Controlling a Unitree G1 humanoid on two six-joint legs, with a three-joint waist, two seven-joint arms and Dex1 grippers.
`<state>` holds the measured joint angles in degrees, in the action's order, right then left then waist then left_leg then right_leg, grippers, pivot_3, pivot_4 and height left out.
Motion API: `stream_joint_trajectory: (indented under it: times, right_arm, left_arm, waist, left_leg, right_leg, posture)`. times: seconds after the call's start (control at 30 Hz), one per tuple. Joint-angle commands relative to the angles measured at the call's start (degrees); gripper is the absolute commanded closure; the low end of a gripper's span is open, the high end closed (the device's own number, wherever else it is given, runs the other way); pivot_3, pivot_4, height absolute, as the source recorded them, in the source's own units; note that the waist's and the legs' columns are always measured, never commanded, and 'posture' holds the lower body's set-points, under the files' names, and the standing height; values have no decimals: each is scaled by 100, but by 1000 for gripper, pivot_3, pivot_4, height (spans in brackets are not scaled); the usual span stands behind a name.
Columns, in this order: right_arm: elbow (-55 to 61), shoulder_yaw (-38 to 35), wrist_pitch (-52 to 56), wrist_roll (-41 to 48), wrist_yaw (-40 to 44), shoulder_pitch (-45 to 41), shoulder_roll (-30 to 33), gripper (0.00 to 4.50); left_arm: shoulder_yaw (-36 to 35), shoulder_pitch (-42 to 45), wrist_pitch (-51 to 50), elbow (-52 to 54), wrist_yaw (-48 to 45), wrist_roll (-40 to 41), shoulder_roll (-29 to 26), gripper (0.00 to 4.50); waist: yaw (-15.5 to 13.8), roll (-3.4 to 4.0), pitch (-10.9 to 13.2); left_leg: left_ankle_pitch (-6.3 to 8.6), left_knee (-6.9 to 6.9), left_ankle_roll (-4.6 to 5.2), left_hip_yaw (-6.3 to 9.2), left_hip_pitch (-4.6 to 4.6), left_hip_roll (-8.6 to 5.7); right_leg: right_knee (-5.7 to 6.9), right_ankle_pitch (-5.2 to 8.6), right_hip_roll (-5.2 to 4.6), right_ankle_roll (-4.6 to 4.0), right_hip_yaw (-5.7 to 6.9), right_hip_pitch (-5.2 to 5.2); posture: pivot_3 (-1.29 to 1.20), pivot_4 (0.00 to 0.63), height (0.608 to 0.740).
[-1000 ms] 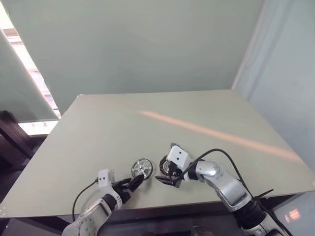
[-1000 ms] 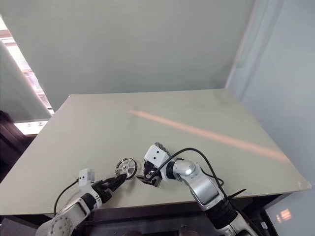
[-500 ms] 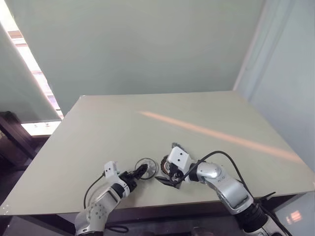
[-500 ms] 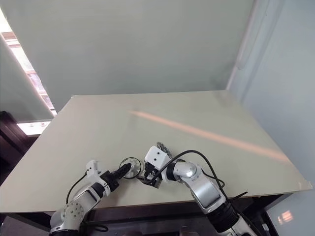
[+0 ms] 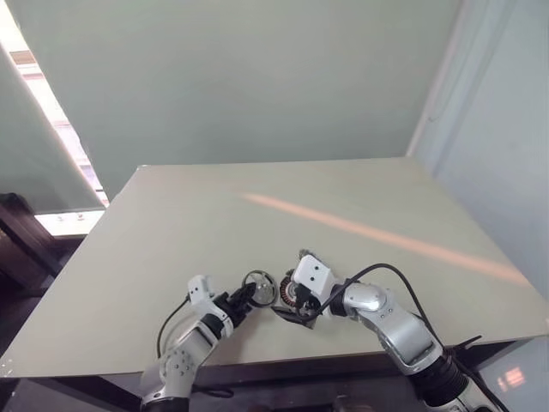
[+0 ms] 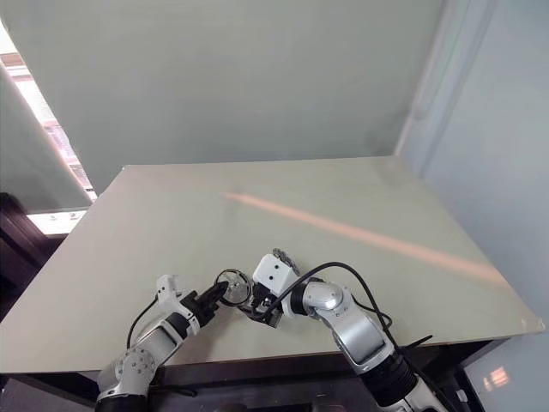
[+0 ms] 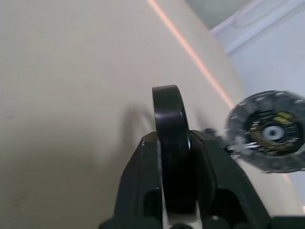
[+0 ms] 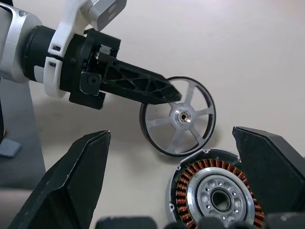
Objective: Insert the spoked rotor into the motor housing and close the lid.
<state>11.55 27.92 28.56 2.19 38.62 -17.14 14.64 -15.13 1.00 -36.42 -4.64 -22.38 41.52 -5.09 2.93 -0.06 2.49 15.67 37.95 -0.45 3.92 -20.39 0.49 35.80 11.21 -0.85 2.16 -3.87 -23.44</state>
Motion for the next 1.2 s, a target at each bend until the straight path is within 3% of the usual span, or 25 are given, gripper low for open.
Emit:
stream_joint_trajectory:
  times: [0.03, 0.23, 0.4, 0.57, 0.93, 1.2]
  right_arm:
    - [212, -147, -96, 45, -43, -47, -6, 0]
    - [255, -181, -83, 68, 5, -33, 81, 0]
    - [374, -231, -54, 97, 61, 68, 271, 0]
    - [476, -289, -24, 95, 68, 200, 415, 0]
    - [883, -523, 381, 122, 16, 750, 890, 0]
    - [1052, -627, 518, 119, -124, 1004, 939, 0]
  left_arm:
    - [-200, -66, -51, -85, 104, 96, 30, 4121]
    - [-608, -97, -314, 143, 21, 852, 154, 4127]
    - [-1261, -47, -803, 217, 117, 2180, 353, 4140]
    - [-1267, -132, -1124, 341, 196, 2819, 518, 4140]
    - [-815, 109, -1127, -1, 41, 2782, 978, 4140]
    - [-570, 398, -1119, -554, -70, 2454, 1012, 4140]
  waist:
    - [5, -1, 0]
    - [26, -10, 1]
    - [20, -12, 2]
    - [20, -15, 3]
    - [-5, -35, 12]
    - [2, -41, 15]
  left_leg:
    - [0, 1, 0, 0, 1, 1]
    - [0, -2, 0, -2, -10, 5]
    - [7, -11, 2, -2, -25, 4]
    - [10, -8, 3, -5, -24, 4]
    - [11, 0, 0, -5, -25, 1]
    - [11, -1, 0, -6, -25, 0]
  right_leg:
    - [0, 0, 0, 0, 0, 0]
    - [0, 0, 2, 0, 1, -13]
    - [-1, 0, 2, 0, 0, -28]
    - [-3, 1, 2, -1, -2, -27]
    - [-7, 2, 0, -1, -2, -24]
    - [-8, 2, 1, -1, -2, -24]
  posture:
    - [0, 0, 740]
    - [0, 0, 740]
    - [0, 0, 740]
    - [0, 0, 740]
    - [0, 0, 740]
    - [0, 0, 740]
